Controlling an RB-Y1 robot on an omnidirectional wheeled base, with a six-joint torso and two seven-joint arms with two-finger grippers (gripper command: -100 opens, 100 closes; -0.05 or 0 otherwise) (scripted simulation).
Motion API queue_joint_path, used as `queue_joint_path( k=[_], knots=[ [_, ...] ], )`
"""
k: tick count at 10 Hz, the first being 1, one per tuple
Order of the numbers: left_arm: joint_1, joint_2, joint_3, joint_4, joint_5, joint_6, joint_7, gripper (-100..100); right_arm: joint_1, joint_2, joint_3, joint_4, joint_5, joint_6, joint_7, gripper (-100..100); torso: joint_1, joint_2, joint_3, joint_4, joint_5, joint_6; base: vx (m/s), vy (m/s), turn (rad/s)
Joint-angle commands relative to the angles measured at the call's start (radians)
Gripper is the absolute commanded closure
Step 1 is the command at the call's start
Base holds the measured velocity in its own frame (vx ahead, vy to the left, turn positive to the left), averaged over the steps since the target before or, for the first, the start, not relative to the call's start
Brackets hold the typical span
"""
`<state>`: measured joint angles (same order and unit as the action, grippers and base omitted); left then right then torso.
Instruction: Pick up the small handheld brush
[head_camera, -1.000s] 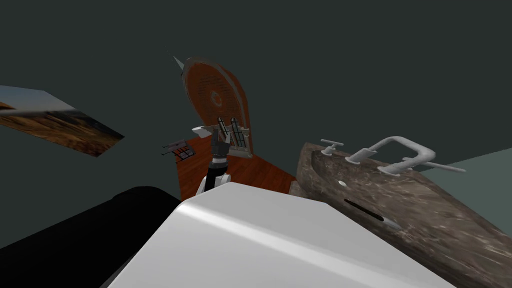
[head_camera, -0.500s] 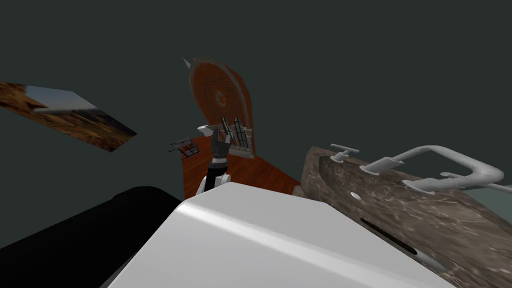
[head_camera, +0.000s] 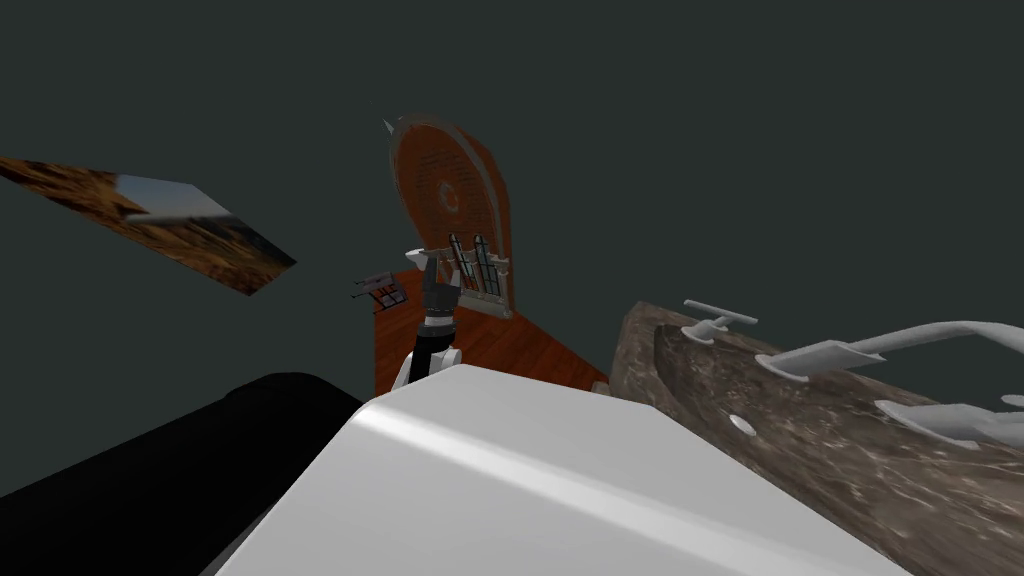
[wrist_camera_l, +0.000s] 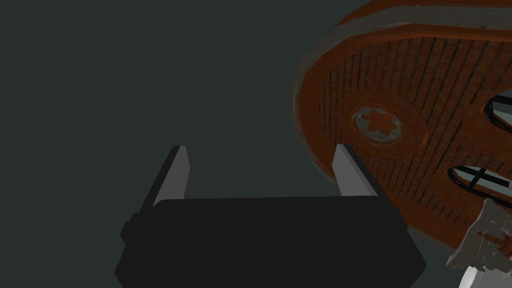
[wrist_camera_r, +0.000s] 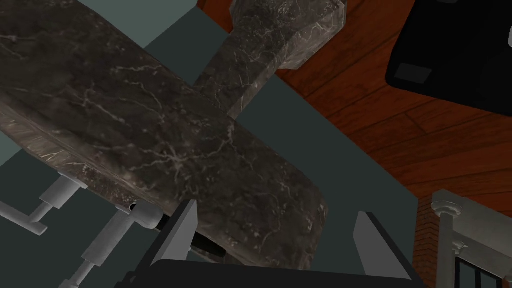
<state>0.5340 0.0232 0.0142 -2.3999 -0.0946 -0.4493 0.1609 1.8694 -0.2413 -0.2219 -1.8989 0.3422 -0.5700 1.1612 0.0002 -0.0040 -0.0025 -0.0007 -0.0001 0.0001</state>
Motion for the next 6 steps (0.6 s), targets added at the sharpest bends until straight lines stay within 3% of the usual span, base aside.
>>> queue_joint_path(
  k=[1, 6],
  knots=[
    [0.000, 0.000, 0.000, 0.000, 0.000, 0.000, 0.000, 0, 0.037, -0.010, -0.002, 0.013, 0.002, 0.012, 0.050, -100, 0.000, 0.000, 0.000, 0.000, 0.000, 0.000, 0.082, 0.001, 0.209],
    [0.000, 0.000, 0.000, 0.000, 0.000, 0.000, 0.000, 0, 0.096, -0.029, -0.001, 0.033, 0.006, 0.039, 0.190, -100, -0.002, -0.005, -0.002, -0.001, 0.000, -0.001, 0.107, -0.032, 0.146]
  ],
)
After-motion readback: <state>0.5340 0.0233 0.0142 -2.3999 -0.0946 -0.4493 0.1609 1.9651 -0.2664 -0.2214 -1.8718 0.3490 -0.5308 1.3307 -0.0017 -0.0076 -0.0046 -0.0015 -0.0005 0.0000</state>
